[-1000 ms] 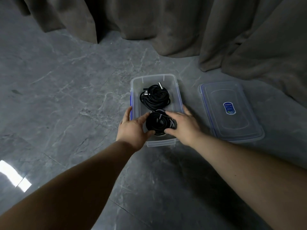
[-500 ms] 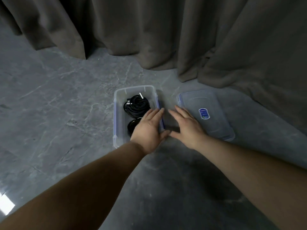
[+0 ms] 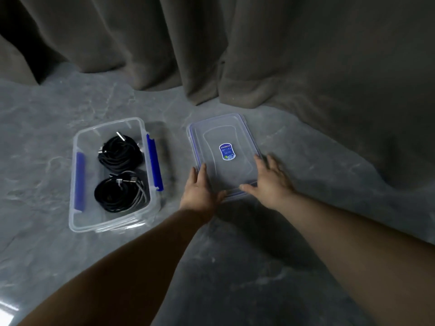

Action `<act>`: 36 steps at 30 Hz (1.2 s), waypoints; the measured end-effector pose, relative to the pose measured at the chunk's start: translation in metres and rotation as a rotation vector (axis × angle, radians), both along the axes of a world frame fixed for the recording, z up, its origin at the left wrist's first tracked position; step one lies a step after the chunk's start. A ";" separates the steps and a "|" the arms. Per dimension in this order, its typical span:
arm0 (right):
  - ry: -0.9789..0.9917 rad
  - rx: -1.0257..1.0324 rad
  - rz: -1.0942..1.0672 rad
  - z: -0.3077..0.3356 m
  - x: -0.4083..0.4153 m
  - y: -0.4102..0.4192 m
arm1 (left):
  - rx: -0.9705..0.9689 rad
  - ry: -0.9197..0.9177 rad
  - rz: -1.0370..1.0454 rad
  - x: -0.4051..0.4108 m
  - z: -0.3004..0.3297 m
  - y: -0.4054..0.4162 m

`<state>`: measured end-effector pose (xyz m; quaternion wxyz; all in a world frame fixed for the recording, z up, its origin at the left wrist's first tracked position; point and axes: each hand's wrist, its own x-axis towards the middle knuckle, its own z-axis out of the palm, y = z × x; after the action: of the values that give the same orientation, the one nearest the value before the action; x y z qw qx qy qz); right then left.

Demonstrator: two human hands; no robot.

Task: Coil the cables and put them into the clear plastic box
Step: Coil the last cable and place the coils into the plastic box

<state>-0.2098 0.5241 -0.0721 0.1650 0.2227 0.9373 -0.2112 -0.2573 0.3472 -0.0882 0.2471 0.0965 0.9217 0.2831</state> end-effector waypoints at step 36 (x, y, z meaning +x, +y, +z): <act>0.165 -0.137 0.176 0.050 -0.053 -0.238 | 0.025 0.241 0.297 -0.026 0.058 -0.233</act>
<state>-0.2629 0.2863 -0.0223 0.1199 0.1095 0.9470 -0.2772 -0.2834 0.1143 -0.0298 0.0891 -0.0042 0.9452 0.3141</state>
